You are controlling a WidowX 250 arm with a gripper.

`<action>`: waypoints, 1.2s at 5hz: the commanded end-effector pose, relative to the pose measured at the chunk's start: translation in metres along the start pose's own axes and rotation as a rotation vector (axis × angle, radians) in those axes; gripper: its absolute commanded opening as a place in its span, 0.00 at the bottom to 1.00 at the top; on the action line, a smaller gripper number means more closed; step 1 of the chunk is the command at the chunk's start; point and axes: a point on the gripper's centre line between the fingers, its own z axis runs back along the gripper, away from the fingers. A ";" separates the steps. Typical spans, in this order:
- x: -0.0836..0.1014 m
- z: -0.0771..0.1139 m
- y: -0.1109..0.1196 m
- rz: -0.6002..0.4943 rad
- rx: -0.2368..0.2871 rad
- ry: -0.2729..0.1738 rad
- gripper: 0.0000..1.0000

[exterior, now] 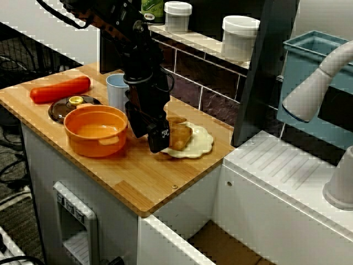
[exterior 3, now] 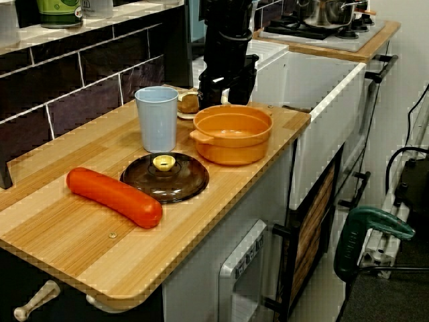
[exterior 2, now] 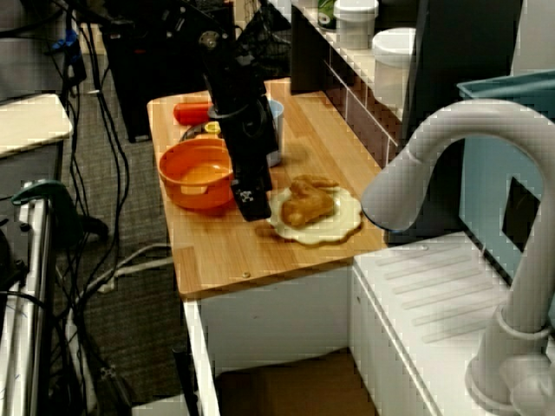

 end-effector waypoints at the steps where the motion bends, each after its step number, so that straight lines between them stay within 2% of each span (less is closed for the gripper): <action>1: 0.000 0.000 0.000 0.000 0.000 0.000 1.00; 2: 0.005 0.001 0.003 -0.014 -0.003 0.014 1.00; 3: 0.012 0.004 0.006 -0.019 -0.007 0.010 1.00; 4: 0.033 0.018 0.014 0.080 -0.058 0.087 1.00; 5: 0.030 0.040 -0.012 0.088 -0.045 0.048 1.00; 6: 0.031 0.040 -0.040 0.195 0.043 0.023 1.00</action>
